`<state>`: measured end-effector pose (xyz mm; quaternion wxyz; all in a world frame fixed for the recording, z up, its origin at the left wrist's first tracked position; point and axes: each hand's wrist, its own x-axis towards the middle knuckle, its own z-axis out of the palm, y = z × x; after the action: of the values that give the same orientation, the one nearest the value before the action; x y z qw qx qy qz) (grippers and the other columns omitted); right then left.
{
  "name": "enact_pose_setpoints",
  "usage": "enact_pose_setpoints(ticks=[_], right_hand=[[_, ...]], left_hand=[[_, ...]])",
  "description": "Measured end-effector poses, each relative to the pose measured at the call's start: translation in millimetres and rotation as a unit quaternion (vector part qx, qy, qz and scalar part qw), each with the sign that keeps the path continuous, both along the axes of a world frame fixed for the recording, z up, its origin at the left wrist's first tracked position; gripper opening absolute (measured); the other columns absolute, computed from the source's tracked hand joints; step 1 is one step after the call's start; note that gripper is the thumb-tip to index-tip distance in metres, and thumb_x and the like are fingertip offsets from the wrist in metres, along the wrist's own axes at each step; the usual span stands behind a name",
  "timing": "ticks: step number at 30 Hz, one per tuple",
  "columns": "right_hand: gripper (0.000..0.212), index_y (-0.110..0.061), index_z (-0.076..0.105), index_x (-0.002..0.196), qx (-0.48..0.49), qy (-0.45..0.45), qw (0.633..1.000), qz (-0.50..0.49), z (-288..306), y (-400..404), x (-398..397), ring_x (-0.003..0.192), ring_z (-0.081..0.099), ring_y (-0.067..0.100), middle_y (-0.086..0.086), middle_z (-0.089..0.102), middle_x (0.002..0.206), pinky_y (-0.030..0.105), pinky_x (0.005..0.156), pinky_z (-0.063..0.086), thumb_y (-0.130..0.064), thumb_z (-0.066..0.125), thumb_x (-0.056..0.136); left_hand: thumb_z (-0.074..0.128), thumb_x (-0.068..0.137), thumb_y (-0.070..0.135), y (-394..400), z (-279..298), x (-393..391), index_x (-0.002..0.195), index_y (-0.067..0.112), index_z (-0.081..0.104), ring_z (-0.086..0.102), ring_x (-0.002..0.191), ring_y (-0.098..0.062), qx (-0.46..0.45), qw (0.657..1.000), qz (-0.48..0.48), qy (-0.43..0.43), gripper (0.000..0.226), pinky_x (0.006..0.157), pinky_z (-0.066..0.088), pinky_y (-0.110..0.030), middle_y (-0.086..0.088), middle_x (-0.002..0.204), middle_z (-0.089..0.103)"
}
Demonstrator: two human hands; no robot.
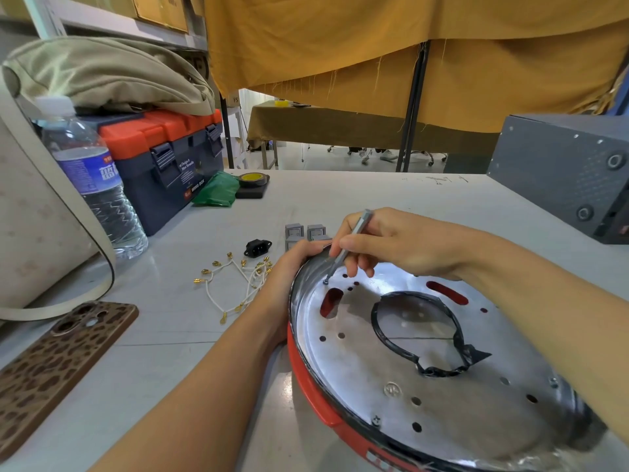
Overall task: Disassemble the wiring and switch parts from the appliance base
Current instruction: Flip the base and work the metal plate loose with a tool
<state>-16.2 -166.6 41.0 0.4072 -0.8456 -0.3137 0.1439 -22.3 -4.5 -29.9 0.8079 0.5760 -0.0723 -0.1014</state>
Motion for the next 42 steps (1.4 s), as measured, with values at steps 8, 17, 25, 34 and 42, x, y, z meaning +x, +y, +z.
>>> enact_pose_setpoints(ticks=[8,17,25,34,42], right_hand=[[0.036,-0.016,0.058,0.070,0.049,-0.098,0.989,-0.098,-18,25,-1,0.038,0.043,0.004,-0.006,0.049,0.038,0.011,0.048,0.037,-0.034,0.045,0.099],[0.019,-0.009,0.051,0.086,0.029,-0.070,0.995,-0.068,-14,22,-3,0.042,0.041,-0.001,-0.007,0.047,0.049,0.009,0.046,0.035,-0.020,0.043,0.099],[0.025,-0.006,0.055,0.080,0.014,-0.033,0.999,-0.033,-8,12,2,0.054,0.046,0.008,-0.008,0.054,0.052,0.015,0.055,0.041,-0.022,0.049,0.098],[0.026,-0.013,0.066,0.074,0.125,-0.054,0.986,-0.095,-20,23,0,0.041,0.047,0.006,-0.002,0.059,0.047,0.014,0.046,0.041,-0.029,0.058,0.093],[0.037,-0.006,0.065,0.079,0.012,-0.163,0.981,-0.107,-14,30,-6,0.048,0.050,0.006,-0.003,0.053,0.054,0.022,0.059,0.046,-0.026,0.043,0.100]], left_hand=[[0.054,0.077,0.020,1,-4,3,0.067,0.011,0.067,0.063,0.067,-0.012,0.020,0.999,0.032,-0.036,0.019,0.062,0.053,-0.019,-0.010,0.072,0.064],[0.034,0.096,0.005,-5,17,5,0.060,0.005,0.059,0.055,0.035,-0.003,0.097,0.993,0.049,0.037,0.044,0.039,0.043,-0.011,-0.002,0.039,0.057],[0.028,0.097,0.007,-8,16,7,0.070,0.008,0.053,0.053,0.034,-0.005,0.080,0.995,0.036,0.042,0.037,0.039,0.041,-0.012,-0.002,0.039,0.056],[0.043,0.092,0.019,-3,-1,6,0.061,0.010,0.067,0.064,0.062,-0.011,0.065,0.996,0.062,-0.009,0.041,0.055,0.051,-0.015,-0.007,0.065,0.066],[0.032,0.098,0.005,-5,3,10,0.072,0.012,0.052,0.056,0.040,0.003,0.167,0.981,0.093,-0.025,0.034,0.042,0.043,-0.007,0.008,0.041,0.059]])
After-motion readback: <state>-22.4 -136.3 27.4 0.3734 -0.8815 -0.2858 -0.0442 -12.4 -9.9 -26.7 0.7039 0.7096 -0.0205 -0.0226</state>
